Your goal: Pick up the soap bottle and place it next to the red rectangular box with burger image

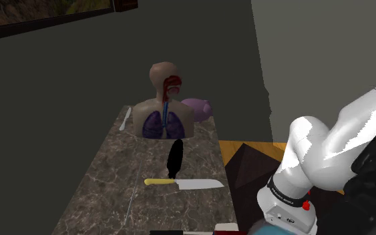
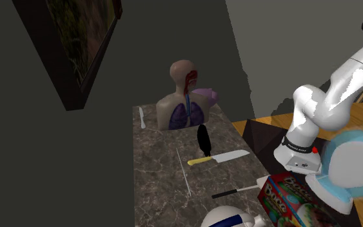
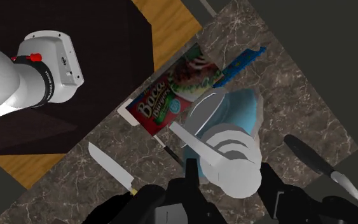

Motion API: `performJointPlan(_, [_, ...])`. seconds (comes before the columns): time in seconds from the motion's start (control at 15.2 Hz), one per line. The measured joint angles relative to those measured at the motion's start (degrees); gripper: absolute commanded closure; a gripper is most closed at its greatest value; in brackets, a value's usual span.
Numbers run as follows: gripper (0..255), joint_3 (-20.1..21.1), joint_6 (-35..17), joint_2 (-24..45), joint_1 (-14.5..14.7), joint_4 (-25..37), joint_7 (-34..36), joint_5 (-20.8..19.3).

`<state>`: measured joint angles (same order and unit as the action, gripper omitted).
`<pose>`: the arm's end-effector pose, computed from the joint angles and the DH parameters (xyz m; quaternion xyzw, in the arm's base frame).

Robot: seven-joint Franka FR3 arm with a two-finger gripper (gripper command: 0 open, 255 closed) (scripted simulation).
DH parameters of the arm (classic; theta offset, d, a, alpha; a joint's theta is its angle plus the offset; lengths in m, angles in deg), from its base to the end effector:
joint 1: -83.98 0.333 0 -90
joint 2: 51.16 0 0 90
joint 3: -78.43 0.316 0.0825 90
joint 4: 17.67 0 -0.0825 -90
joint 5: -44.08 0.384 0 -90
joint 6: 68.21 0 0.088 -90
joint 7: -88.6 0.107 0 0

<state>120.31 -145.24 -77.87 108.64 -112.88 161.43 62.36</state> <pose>0.0391 0.4342 0.7112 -0.9990 0.0412 -0.0031 0.0141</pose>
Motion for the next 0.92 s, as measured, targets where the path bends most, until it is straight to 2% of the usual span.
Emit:
performJointPlan(0.53, [255, 10.78, 2.64, 2.3, -0.22, 8.06, 12.53, 1.57])
performJointPlan(0.73, [255, 19.52, 2.79, 5.69, -2.76, 12.94, 19.24, 0.44])
performJointPlan(0.79, [255, 21.23, 3.05, 6.32, -3.37, 14.12, 20.55, 0.22])
performJointPlan(0.92, [255, 21.44, 2.04, 5.74, -3.02, 12.96, 20.96, 0.77])
